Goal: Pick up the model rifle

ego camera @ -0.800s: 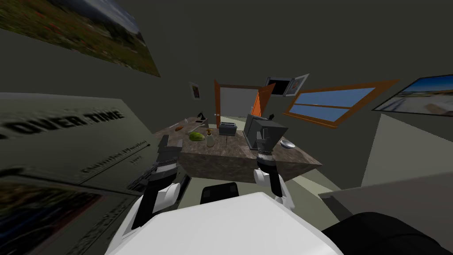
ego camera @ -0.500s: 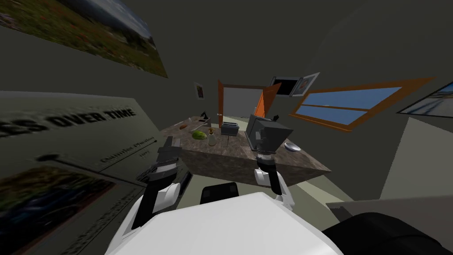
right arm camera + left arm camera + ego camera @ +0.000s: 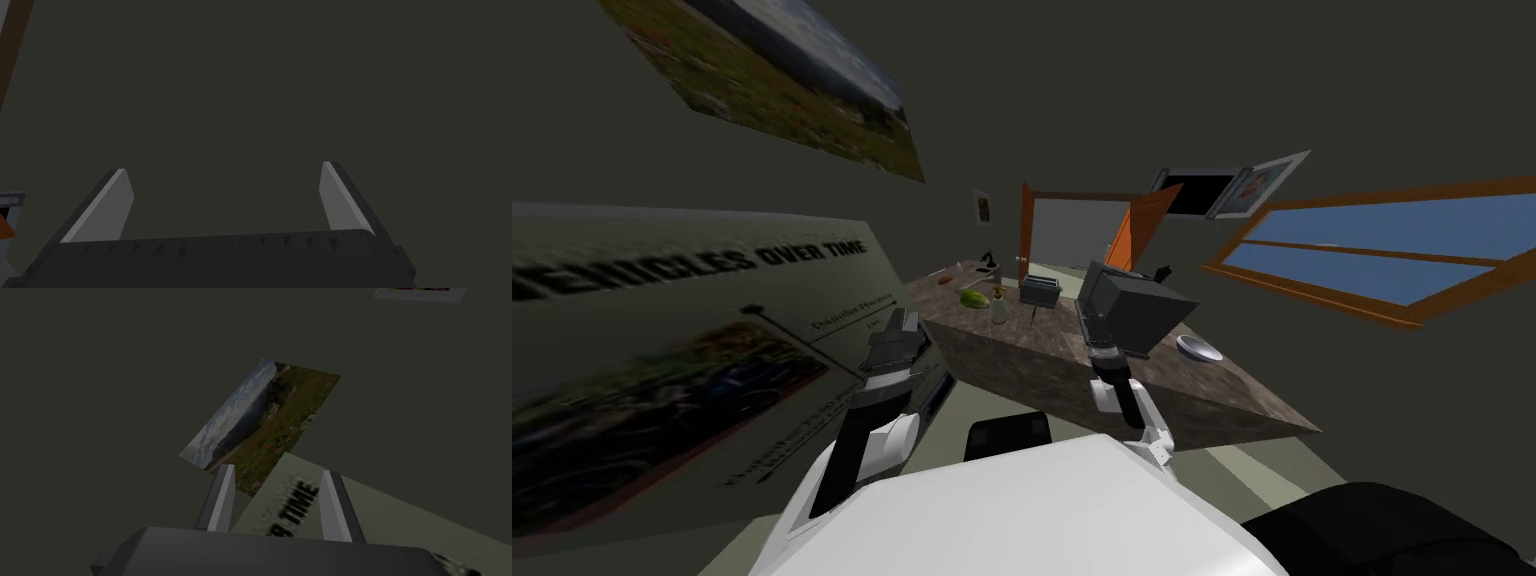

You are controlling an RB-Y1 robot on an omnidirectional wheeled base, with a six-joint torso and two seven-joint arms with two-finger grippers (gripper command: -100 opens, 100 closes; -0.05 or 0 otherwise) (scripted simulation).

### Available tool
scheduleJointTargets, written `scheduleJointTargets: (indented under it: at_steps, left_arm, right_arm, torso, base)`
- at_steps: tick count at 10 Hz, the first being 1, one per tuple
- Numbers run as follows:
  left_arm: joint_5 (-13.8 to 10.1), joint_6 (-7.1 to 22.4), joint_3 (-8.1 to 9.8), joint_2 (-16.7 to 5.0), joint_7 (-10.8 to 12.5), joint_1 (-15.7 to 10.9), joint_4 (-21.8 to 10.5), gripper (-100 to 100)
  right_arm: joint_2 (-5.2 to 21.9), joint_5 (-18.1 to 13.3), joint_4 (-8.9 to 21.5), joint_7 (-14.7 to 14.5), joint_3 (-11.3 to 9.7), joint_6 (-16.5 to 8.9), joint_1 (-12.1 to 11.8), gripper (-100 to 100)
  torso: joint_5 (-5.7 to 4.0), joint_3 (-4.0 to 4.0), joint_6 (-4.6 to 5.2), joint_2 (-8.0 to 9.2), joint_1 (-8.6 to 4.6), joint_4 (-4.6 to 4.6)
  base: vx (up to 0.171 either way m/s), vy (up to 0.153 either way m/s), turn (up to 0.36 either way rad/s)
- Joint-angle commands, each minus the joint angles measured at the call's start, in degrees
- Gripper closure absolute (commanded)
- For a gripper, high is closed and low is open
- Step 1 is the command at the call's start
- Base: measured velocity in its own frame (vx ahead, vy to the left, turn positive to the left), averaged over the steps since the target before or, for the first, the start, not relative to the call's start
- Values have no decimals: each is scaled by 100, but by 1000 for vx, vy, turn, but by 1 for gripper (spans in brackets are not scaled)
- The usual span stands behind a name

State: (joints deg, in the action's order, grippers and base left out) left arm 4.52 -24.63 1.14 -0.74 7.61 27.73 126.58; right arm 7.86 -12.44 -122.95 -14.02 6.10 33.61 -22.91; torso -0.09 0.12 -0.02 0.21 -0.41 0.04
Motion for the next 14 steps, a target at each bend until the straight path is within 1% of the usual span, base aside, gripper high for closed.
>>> scheduleJointTargets:
  at_steps: [1, 4, 5, 6, 8, 9, 11, 12, 13, 14]
  left_arm:
    - [0, 0, 0, 0, 0, 0, 0, 0]
    - [0, 0, 0, 0, 0, 0, 0, 0]
    - [0, 0, 0, 0, 0, 0, 0, 0]
    - [0, 0, 1, 0, 0, 2, 0, 0]
    - [0, 0, 0, 0, 0, 0, 0, 0]
    - [0, 0, 1, -1, 0, 1, 0, 0]
    - [0, 0, 1, 0, 0, 1, 0, 0]
    - [0, 0, 1, 0, 0, 1, 0, 0]
    - [0, 0, 2, 0, 0, 3, 0, 0]
    - [0, 0, 1, 0, 0, 2, 0, 0]
  right_arm:
    - [223, -253, 267, -276, 59, 118, 117, -100]
    - [651, -781, 802, -780, 147, 314, 362, -100]
    - [651, -797, 819, -813, 147, 314, 362, -100]
    - [800, -995, 1014, -1002, 173, 375, 449, -100]
    - [1107, -1361, 1372, -1332, 215, 488, 627, -100]
    - [1107, -1409, 1419, -1389, 215, 488, 627, -100]
    - [1420, -1792, 1834, -1757, 243, 583, 809, -100]
    - [1420, -1842, 1834, -1779, 243, 583, 809, -100]
    - [1578, -2063, 2043, -1973, 252, 623, 900, -100]
    - [1736, -2223, 2249, -2140, 257, 657, 991, -100]
  torso:
    - [0, 0, 0, 0, 0, 0]
    - [-2, -2, 1, -4, -8, 0]
    - [-2, -1, 1, -2, -8, 0]
    - [-1, -3, 5, -7, 1, -1]
    - [1, -5, 1, -10, 5, -2]
    - [-1, -3, 2, -6, -6, -1]
    - [1, -10, 2, -19, 8, -3]
    - [0, -6, 3, -11, 1, -2]
    - [0, -8, 9, -16, 4, -2]
    - [1, -12, 4, -23, 9, -4]
  base:
    - [-76, -101, 330]
    - [-73, -109, 330]
    - [-66, -81, 167]
    - [-57, -58, 233]
    - [-78, -89, 406]
    - [-59, -78, 118]
    - [-65, -63, 320]
    - [-61, -66, 124]
    - [-40, -44, 233]
    - [-60, -66, 487]
